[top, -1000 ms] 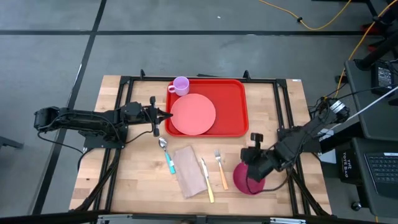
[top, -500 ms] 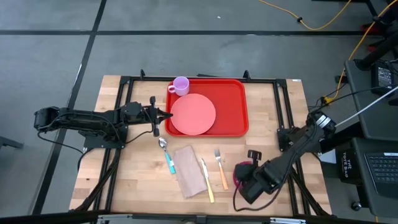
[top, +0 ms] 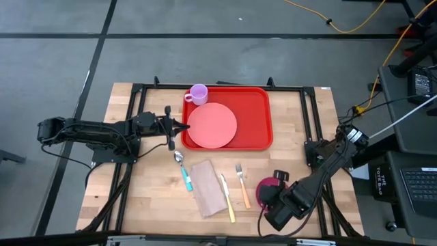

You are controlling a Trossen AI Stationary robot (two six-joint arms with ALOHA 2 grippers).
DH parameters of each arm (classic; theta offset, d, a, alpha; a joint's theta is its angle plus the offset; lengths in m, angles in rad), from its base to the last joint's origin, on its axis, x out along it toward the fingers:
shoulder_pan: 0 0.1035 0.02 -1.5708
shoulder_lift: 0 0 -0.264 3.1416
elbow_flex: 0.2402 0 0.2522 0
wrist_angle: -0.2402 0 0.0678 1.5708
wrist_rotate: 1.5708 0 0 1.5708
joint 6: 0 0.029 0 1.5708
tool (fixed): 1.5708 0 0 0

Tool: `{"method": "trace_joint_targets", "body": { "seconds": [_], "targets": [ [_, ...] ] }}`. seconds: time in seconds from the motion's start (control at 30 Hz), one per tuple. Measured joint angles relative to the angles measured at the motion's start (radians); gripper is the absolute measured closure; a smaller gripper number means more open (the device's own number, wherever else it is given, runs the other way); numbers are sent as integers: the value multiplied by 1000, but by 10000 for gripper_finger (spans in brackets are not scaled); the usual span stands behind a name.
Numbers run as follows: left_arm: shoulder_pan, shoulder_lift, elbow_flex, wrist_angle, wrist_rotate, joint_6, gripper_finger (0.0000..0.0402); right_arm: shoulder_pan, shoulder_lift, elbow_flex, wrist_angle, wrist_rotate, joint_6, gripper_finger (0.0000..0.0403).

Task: Set up tray
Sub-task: Put the pink bowl on top of the light pink plate on the red tray

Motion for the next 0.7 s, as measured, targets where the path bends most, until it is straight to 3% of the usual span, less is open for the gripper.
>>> {"method": "trace_joint_targets", "body": {
  "seconds": [0.23,0.4,0.53,0.7],
  "targets": [
    [0,0,0,17,39,-96,395,15,0,0,7,-74,129,391],
    [0,0,0,13,39,-140,398,42,0,0,7,-71,80,391],
    [0,0,0,13,39,-138,395,48,0,0,12,10,21,391],
    [0,0,0,13,39,-138,394,48,0,0,39,-21,20,391]
  ]
}}
